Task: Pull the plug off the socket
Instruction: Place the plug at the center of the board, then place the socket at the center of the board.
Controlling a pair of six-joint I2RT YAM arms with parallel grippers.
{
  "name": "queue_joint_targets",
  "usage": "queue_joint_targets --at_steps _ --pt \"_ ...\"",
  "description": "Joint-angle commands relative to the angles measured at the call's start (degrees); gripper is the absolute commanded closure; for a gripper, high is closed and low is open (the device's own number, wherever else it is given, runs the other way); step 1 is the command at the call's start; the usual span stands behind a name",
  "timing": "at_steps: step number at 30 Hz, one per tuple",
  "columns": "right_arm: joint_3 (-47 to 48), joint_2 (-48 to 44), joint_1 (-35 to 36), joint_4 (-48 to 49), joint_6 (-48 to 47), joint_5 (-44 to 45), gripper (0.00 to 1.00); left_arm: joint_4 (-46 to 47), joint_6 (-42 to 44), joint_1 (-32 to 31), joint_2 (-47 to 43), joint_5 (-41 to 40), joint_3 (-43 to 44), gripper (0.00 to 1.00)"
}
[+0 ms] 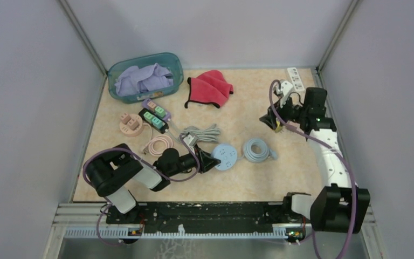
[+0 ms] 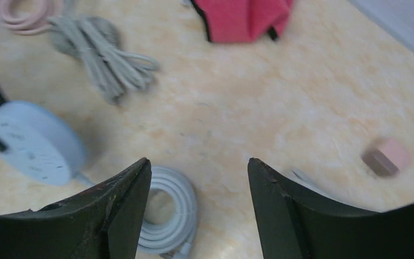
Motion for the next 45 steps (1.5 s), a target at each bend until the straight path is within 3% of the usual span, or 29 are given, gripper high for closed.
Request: queue_joint_targets --at_steps 1,3,6,12,22,28,32,35,42,45 --pt "-3.5 -4.7 3.0 -2.5 -10.2 -30.2 0.33 8.7 3.3 0.0 -1.2 4.4 2.4 1.00" --pt "-9.2 -6.8 4.3 1.0 -12.1 -37.2 0.32 10.0 4.4 0.0 -1.0 5.4 2.5 1.00" --pt "-14.5 -7.0 5.3 -2.0 -20.0 -41.5 0.28 13.0 7.0 -0.1 -0.3 8.1 2.4 1.00" --pt "-16.0 -5.1 10.0 -1.6 -20.4 -36.3 0.26 18.1 11.2 -0.1 0.7 11.7 2.4 1.00" --pt "-16.7 -1.0 17.9 -3.2 -23.4 -31.6 0.29 16.1 14.5 -0.1 -0.6 15.0 3.5 1.00" --pt "-15.9 1.7 21.0 -4.0 -24.1 -29.9 0.45 14.6 15.5 -0.2 -1.3 16.0 4.3 1.00" --pt "-15.4 2.5 21.7 -4.4 -24.1 -30.2 0.74 14.7 15.1 -0.2 -1.3 15.2 4.0 0.99" --pt "-14.3 2.6 21.8 -5.2 -24.1 -30.8 0.98 15.2 13.1 -0.1 -1.6 12.2 3.3 0.78" --pt "-12.9 1.9 20.0 -3.3 -18.9 -33.1 1.00 26.5 9.5 0.3 -3.8 2.1 -4.4 0.02" --pt "-12.4 1.4 16.0 1.4 -12.2 -35.5 1.00 25.9 7.6 2.8 -6.7 1.5 -7.3 0.00"
